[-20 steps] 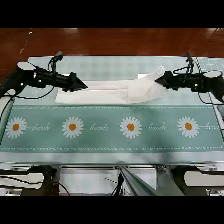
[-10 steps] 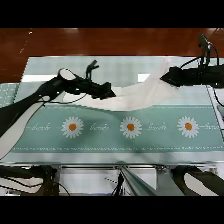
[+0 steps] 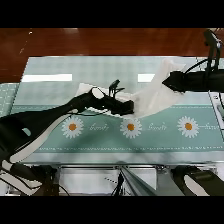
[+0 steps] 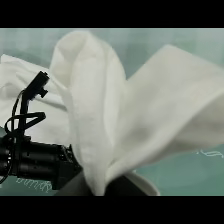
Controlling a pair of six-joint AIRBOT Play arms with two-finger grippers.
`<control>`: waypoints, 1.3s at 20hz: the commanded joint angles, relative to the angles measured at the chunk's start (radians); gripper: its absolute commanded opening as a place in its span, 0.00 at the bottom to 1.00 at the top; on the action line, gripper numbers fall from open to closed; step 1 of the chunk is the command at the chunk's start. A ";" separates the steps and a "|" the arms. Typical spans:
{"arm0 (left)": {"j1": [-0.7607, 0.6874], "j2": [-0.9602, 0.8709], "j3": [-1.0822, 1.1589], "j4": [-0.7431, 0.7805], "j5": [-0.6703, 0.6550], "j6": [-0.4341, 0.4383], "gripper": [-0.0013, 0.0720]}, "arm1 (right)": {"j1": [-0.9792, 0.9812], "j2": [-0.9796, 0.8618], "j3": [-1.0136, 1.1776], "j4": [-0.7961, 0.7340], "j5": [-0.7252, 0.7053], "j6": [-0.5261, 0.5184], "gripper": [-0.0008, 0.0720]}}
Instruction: Fold the shirts.
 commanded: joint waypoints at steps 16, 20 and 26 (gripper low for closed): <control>0.747 0.716 0.000 0.204 -0.262 0.037 0.05 | 0.420 -0.418 0.000 0.122 -0.690 0.086 0.05; 0.748 0.762 0.000 0.220 -0.352 0.026 0.05 | 0.532 -0.523 0.021 0.261 -0.849 0.046 0.05; 0.687 0.762 -0.027 0.224 -0.373 0.018 0.05 | 0.642 -0.623 0.115 0.283 -0.941 0.045 0.66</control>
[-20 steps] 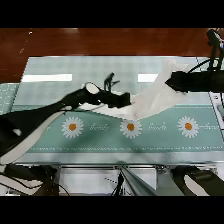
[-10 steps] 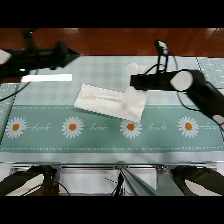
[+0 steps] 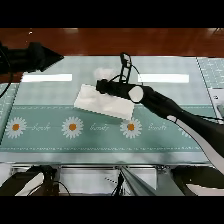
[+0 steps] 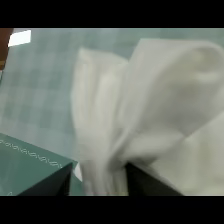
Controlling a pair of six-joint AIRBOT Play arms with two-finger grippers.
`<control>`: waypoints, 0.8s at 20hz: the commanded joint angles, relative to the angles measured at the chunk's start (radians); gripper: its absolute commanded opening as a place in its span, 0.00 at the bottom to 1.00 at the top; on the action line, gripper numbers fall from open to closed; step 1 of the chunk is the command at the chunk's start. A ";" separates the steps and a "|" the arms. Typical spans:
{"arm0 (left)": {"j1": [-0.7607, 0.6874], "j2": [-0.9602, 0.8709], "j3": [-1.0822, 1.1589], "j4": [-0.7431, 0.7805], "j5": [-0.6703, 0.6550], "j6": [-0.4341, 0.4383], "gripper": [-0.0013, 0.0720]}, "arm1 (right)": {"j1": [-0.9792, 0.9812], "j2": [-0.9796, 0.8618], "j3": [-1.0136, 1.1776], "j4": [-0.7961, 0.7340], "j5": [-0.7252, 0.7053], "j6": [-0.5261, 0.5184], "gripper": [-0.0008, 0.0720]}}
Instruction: Fold the shirts.
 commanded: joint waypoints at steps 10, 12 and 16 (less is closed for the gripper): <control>0.052 0.006 -0.017 0.117 -0.021 -0.005 0.06 | -0.406 0.202 -0.001 -0.781 0.954 -0.066 0.68; 0.069 0.006 -0.018 0.122 -0.022 -0.004 0.06 | -0.559 0.208 -0.096 -0.642 0.970 -0.083 0.70; 0.073 0.006 -0.018 0.142 -0.050 -0.004 0.06 | -0.680 0.208 -0.351 0.122 0.686 -0.310 0.84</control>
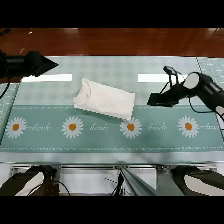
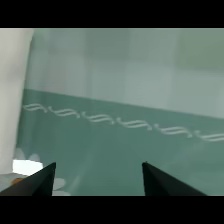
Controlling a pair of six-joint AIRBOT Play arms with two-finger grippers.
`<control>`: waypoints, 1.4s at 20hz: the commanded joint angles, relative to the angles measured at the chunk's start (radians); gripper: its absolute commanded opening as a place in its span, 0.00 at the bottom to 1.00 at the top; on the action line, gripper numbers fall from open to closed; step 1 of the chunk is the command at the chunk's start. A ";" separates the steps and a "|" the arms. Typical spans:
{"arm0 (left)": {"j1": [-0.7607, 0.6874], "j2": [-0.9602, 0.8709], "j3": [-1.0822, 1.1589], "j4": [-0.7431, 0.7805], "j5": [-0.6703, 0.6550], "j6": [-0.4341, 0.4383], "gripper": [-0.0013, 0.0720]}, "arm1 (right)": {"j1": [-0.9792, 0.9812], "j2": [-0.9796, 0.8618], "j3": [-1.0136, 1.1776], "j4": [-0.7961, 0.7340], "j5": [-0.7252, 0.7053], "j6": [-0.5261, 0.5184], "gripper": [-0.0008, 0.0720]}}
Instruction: Fold the shirts.
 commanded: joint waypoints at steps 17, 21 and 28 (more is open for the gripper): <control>0.006 -0.002 -0.002 0.039 -0.081 0.023 0.06 | 0.022 -0.013 -0.216 0.853 -0.204 -0.410 0.04; 0.004 -0.049 -0.002 0.074 -0.039 0.108 0.06 | -0.332 0.277 -0.216 0.587 -0.026 -0.157 0.04; -0.013 -0.232 -0.002 0.089 -0.021 0.126 0.06 | -1.112 0.590 -0.215 0.206 0.367 -0.033 0.04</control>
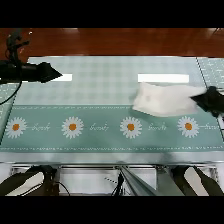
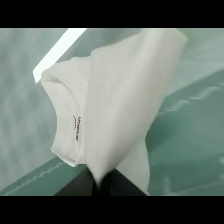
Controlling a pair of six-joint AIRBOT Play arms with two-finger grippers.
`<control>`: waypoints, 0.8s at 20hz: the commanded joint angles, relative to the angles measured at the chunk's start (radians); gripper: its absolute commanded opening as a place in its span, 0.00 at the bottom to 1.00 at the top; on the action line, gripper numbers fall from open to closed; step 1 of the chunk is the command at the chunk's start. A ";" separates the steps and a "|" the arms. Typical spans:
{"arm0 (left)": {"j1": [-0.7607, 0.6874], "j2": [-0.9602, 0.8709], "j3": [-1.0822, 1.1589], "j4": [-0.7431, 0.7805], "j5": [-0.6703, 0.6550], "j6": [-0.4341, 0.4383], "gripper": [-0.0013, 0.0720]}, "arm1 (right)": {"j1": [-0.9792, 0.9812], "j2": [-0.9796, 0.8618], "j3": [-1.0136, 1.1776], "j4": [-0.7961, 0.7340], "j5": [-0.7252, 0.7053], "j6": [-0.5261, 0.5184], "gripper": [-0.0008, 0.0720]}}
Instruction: Fold the shirts.
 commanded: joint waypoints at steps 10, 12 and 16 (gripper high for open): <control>-0.013 -0.123 0.000 0.007 0.032 0.156 0.06 | -0.607 0.116 0.245 -0.711 0.322 0.042 0.04; -0.013 -0.123 0.000 0.007 0.033 0.182 0.06 | -0.607 0.070 0.283 -0.752 0.392 0.031 0.04; -0.013 -0.123 0.000 0.007 0.034 0.182 0.06 | -0.607 0.062 0.289 -0.933 0.443 0.047 0.04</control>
